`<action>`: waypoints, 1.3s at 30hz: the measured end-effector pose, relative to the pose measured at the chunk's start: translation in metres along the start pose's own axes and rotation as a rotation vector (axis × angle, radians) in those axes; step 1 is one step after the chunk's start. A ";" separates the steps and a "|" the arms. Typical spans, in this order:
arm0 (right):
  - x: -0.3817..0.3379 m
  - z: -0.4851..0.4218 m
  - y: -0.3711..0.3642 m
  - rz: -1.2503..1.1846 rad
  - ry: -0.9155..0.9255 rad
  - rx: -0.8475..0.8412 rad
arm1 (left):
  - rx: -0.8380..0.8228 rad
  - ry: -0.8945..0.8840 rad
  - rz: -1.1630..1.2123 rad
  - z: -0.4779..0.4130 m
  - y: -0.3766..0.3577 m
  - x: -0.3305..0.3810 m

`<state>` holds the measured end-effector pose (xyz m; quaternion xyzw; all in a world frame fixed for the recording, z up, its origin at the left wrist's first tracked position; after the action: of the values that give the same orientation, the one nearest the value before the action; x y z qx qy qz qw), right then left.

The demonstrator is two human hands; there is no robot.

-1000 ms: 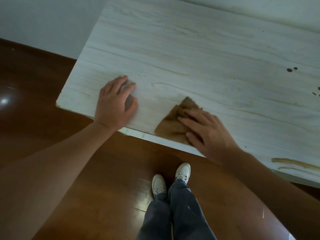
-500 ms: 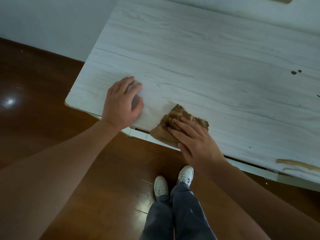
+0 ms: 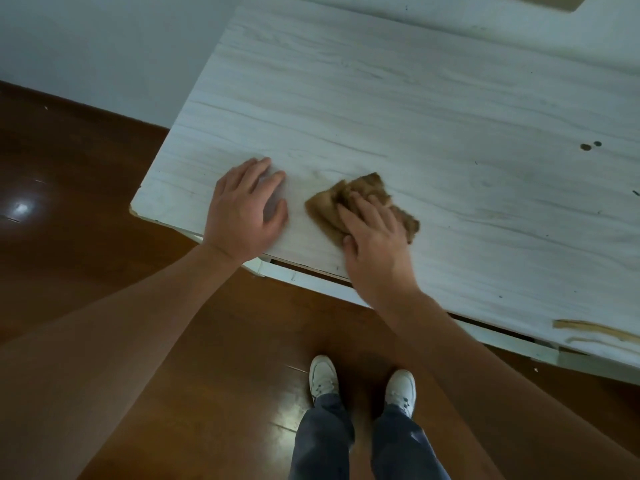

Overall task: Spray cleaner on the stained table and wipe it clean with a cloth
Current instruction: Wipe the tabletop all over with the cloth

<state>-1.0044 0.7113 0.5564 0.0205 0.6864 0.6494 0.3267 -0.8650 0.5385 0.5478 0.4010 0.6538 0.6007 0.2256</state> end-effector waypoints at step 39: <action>0.267 0.073 0.117 0.020 -0.155 0.075 | -0.035 0.092 0.151 -0.013 -0.037 0.224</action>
<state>-1.2254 0.9139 0.5536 0.0899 0.6825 0.6231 0.3713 -1.0132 0.7107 0.5563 0.4171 0.6209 0.6450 0.1566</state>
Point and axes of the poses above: each hand's wrist, its own z-axis away from the middle knuckle, its own y-axis out of the back of the hand, x = y × z, the point moved 3 cm from there along -z, towards the middle knuckle
